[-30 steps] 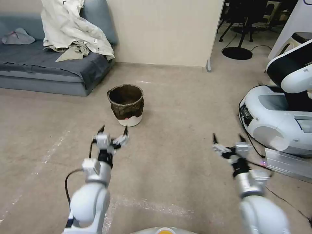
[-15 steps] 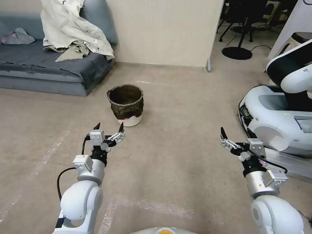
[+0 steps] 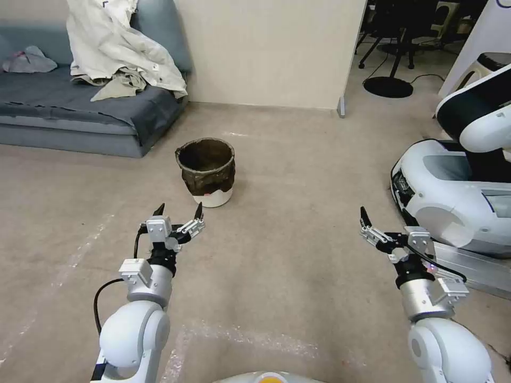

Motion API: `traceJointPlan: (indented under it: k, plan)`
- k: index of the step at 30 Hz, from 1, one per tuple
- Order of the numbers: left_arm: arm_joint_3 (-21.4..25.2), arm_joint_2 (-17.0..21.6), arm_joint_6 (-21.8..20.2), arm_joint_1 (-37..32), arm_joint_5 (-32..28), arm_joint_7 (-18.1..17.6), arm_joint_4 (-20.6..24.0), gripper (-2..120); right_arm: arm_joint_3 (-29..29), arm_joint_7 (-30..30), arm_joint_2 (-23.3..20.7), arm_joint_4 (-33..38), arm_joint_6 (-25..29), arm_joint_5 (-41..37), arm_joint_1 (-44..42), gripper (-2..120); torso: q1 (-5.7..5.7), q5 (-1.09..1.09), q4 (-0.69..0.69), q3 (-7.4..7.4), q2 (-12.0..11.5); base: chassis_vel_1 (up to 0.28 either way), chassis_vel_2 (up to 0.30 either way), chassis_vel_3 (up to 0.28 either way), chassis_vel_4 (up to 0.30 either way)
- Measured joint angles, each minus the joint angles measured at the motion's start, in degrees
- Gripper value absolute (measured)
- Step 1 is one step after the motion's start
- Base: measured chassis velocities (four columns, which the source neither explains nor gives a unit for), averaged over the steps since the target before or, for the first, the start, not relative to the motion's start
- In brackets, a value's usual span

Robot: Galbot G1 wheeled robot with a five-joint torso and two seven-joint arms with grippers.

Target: Pick up the trash can from the floor.

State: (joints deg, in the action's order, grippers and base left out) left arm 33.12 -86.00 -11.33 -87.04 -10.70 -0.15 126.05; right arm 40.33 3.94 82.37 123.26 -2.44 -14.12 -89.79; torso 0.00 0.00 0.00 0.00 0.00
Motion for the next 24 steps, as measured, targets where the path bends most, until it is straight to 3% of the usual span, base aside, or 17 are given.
traceJointPlan:
  k: [24]
  plan:
    - [-0.1,-0.5,2.2,-0.6,0.5,-1.4,-0.6,98,-0.4,1.9,-0.2,-1.7,3.5,-1.0,1.1,100,0.0,0.0,-0.01,0.0,0.0,0.043,0.038,0.041,0.04]
